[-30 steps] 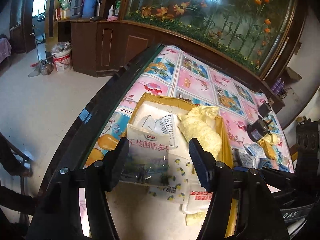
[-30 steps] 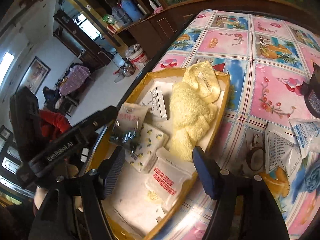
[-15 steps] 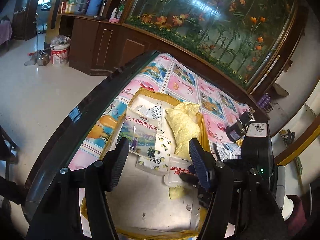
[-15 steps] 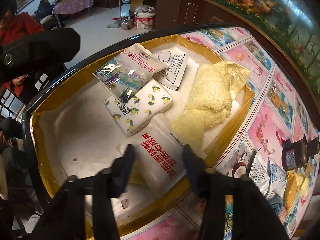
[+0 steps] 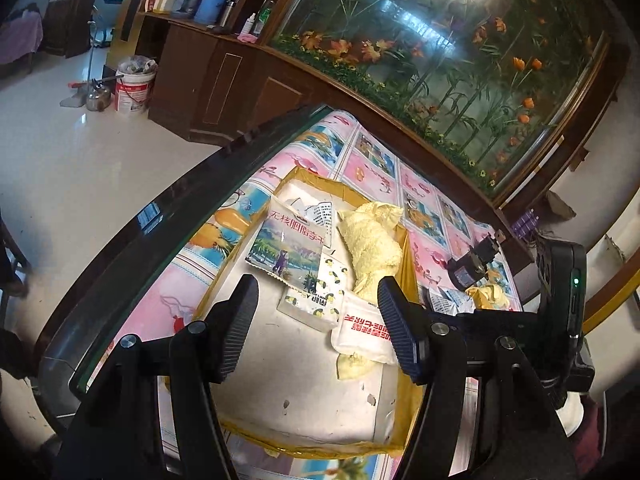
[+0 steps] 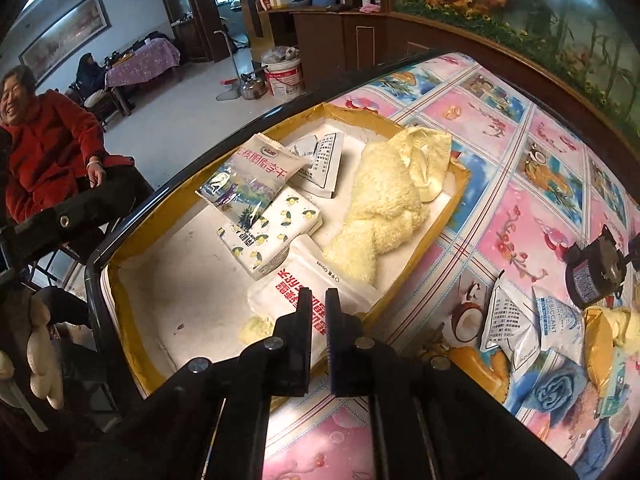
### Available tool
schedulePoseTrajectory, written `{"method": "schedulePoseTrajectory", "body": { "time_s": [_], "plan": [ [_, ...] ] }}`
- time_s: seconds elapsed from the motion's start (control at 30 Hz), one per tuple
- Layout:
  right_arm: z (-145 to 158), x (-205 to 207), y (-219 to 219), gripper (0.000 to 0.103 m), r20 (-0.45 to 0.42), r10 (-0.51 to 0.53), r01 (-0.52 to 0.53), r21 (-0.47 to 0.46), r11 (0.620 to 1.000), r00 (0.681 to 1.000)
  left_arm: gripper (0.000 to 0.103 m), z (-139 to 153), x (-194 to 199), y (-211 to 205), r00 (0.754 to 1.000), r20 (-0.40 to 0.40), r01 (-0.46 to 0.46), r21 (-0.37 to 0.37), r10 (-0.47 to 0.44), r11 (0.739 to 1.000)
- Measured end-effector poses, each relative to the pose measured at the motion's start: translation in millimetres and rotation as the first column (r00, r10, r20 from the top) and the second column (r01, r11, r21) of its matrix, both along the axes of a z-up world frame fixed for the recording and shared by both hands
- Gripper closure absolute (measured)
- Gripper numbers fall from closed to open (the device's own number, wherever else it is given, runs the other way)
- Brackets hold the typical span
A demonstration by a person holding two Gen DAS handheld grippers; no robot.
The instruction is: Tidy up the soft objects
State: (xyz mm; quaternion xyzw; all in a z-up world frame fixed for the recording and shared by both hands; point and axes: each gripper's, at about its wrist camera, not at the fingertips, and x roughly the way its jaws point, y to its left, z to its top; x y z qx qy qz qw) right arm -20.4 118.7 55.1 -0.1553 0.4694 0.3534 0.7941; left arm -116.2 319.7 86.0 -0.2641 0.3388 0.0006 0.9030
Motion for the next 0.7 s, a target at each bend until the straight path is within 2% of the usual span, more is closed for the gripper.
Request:
{"method": "schedulePoseTrajectory", "body": {
  "time_s": [0.07, 0.1, 0.13, 0.3, 0.4, 0.43, 0.53, 0.6, 0.7],
  "plan": [
    [-2.0, 5.9, 6.8, 0.086, -0.021, 0.02, -0.021, -0.044, 0.999, 1.0, 0.04, -0.8, -4.7, -0.3, 1.0, 0.004, -0.001, -0.008, 0.001, 1.0],
    [-4.5, 6.2, 12.2, 0.072, -0.025, 0.047, -0.049, -0.087, 0.995, 0.999, 0.04, -0.8, -5.8, -0.4, 1.0, 0.006, -0.001, -0.01, 0.001, 1.0],
    [-6.1, 7.6, 17.0, 0.063, -0.019, 0.069, -0.071, -0.117, 0.991, 0.997, 0.04, -1.3, -8.2, -0.9, 1.0, 0.01, 0.0, -0.011, 0.0, 1.0],
    [-18.8, 12.8, 39.8, 0.06, -0.036, 0.146, -0.15, -0.245, 0.958, 0.989, 0.04, -4.1, -14.6, 2.8, 1.0, 0.021, -0.001, -0.022, 0.001, 1.0],
    [-33.6, 11.2, 51.5, 0.054, -0.04, 0.177, -0.181, -0.311, 0.933, 0.983, 0.04, -5.9, -15.6, 5.2, 1.0, 0.023, -0.003, -0.03, 0.003, 1.0],
    [-36.3, 9.9, 54.0, 0.048, -0.03, 0.184, -0.184, -0.315, 0.931, 0.982, 0.04, -7.1, -16.0, 5.3, 1.0, 0.023, -0.001, -0.034, 0.002, 0.999],
    [-35.7, 3.3, 57.5, 0.047, -0.008, 0.186, -0.18, -0.297, 0.938, 0.982, 0.04, -8.5, -14.6, 4.9, 1.0, 0.019, 0.002, -0.039, -0.002, 0.999],
    [-40.1, -1.1, 61.6, 0.045, 0.028, 0.205, -0.185, -0.33, 0.926, 0.978, 0.04, -10.3, -13.2, 5.4, 1.0, 0.015, 0.009, -0.043, -0.008, 0.999],
    [-49.7, -5.6, 66.9, 0.028, 0.012, 0.233, -0.213, -0.36, 0.908, 0.972, 0.04, -11.2, -12.9, 4.9, 1.0, 0.014, 0.009, -0.053, -0.008, 0.999]
  ]
}}
